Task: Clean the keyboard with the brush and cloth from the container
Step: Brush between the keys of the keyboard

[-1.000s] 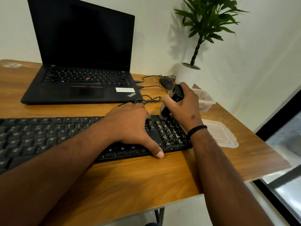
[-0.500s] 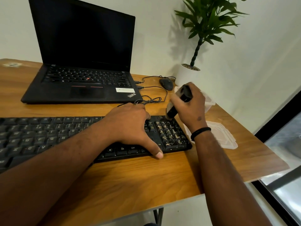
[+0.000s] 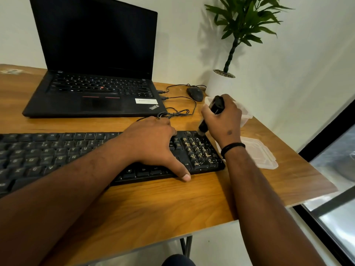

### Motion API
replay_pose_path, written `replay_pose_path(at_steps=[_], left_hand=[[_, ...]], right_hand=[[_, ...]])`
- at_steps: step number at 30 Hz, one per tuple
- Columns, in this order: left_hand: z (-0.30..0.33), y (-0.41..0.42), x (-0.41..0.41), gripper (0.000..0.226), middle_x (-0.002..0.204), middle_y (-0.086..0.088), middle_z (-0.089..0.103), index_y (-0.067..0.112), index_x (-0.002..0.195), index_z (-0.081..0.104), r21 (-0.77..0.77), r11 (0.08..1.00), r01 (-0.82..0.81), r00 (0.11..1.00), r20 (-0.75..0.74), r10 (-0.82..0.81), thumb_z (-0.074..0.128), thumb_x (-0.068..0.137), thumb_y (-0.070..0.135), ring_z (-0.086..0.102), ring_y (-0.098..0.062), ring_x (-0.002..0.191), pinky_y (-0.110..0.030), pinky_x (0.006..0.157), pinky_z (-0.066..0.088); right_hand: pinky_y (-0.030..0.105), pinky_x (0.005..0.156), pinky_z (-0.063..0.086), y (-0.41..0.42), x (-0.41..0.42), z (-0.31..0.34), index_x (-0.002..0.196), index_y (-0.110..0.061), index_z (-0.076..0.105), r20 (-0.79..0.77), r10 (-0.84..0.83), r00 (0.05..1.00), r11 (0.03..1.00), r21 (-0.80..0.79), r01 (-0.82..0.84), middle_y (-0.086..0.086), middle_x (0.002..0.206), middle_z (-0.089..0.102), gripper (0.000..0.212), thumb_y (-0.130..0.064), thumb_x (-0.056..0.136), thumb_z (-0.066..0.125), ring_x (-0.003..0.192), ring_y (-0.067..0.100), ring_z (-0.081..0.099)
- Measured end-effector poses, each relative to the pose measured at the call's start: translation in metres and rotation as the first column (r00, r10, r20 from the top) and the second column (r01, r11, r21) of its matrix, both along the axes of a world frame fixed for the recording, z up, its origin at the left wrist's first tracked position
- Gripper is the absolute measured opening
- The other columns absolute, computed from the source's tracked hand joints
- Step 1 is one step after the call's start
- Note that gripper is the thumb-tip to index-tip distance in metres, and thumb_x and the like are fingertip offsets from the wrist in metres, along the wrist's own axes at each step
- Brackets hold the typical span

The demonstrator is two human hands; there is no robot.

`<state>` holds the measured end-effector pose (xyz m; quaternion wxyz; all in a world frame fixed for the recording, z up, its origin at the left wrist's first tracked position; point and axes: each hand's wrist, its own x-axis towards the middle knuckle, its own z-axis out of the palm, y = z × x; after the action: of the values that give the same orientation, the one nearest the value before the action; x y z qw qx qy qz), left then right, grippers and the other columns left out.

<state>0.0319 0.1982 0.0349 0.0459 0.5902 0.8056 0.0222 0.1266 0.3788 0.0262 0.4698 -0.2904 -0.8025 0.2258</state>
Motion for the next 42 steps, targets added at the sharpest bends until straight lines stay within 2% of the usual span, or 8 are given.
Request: replay_pose_path(at_steps=[6,12,16,25,30,35,39,42], left_hand=[[-0.003,-0.002,-0.001,0.132,0.142,0.008,0.043,0.027,0.15,0.04,0.009,1.0,0.0,1.0,0.016,0.0,0.054,0.042,0.102,0.04,-0.02,0.128,-0.041,0.101,0.043],[-0.006,-0.002,-0.003,0.127,0.135,0.008,0.048,0.028,0.142,0.05,0.051,0.999,-0.015,0.999,0.037,0.013,0.053,0.039,0.103,0.043,-0.019,0.122,-0.039,0.094,0.044],[-0.006,-0.003,-0.003,0.127,0.136,0.006,0.049,0.026,0.141,0.051,0.049,0.999,-0.021,0.999,0.039,0.019,0.054,0.04,0.103,0.044,-0.02,0.123,-0.04,0.092,0.045],[-0.006,-0.003,-0.003,0.125,0.128,0.009,0.053,0.026,0.134,0.057,0.073,0.997,-0.031,0.998,0.059,0.026,0.053,0.035,0.103,0.047,-0.019,0.118,-0.04,0.089,0.047],[-0.006,-0.003,-0.003,0.125,0.126,0.008,0.053,0.026,0.131,0.058,0.069,0.997,-0.029,0.999,0.044,0.026,0.051,0.034,0.104,0.048,-0.019,0.116,-0.038,0.085,0.047],[-0.006,-0.002,-0.003,0.124,0.122,0.009,0.053,0.026,0.132,0.058,0.084,0.996,-0.034,0.997,0.071,0.028,0.055,0.035,0.103,0.048,-0.017,0.113,-0.038,0.086,0.047],[-0.006,-0.003,-0.003,0.125,0.128,0.009,0.052,0.026,0.134,0.057,0.071,0.997,-0.027,0.999,0.046,0.023,0.053,0.036,0.104,0.048,-0.018,0.116,-0.038,0.087,0.047],[-0.006,-0.003,-0.003,0.126,0.127,0.008,0.052,0.026,0.133,0.057,0.068,0.997,-0.027,0.999,0.046,0.024,0.051,0.034,0.104,0.048,-0.018,0.116,-0.039,0.088,0.048]], right_hand=[[0.027,0.053,0.051,-0.014,0.017,0.013,0.09,-0.011,0.057,-0.247,0.206,0.947,0.954,-0.166,-0.25,0.004,0.08,0.061,0.029,-0.036,0.089,0.071,0.075,0.023,0.063],[0.014,0.06,0.043,-0.038,0.021,0.019,0.088,-0.015,0.058,0.105,0.259,0.96,0.965,0.015,-0.262,-0.01,0.073,0.055,0.027,-0.037,0.087,0.073,0.069,-0.001,0.053],[0.025,0.049,0.047,-0.036,0.026,0.026,0.084,-0.015,0.058,0.3,0.424,0.855,0.906,-0.158,-0.394,-0.003,0.076,0.057,0.02,-0.028,0.082,0.073,0.072,0.017,0.062],[0.022,0.038,0.042,-0.037,0.032,0.039,0.094,-0.005,0.058,0.405,0.539,0.739,0.841,-0.306,-0.446,0.011,0.081,0.061,0.019,-0.018,0.089,0.07,0.05,0.012,0.063],[0.035,0.055,0.051,-0.042,0.023,0.025,0.083,-0.024,0.052,0.322,0.285,0.903,0.956,-0.02,-0.294,-0.001,0.078,0.061,0.022,-0.033,0.086,0.071,0.068,0.02,0.064],[0.028,0.048,0.048,-0.04,0.038,0.039,0.08,-0.016,0.058,0.447,0.537,0.715,0.843,-0.257,-0.472,-0.001,0.074,0.057,0.021,-0.03,0.08,0.073,0.061,0.008,0.06],[0.032,0.049,0.051,-0.042,0.032,0.024,0.092,-0.014,0.056,0.33,0.319,0.889,0.945,-0.039,-0.325,0.004,0.083,0.063,0.024,-0.032,0.088,0.072,0.068,0.023,0.067],[0.02,0.045,0.045,-0.038,0.037,0.03,0.095,-0.01,0.056,0.367,0.4,0.84,0.916,-0.139,-0.375,0.001,0.081,0.059,0.022,-0.025,0.088,0.071,0.062,0.005,0.064]])
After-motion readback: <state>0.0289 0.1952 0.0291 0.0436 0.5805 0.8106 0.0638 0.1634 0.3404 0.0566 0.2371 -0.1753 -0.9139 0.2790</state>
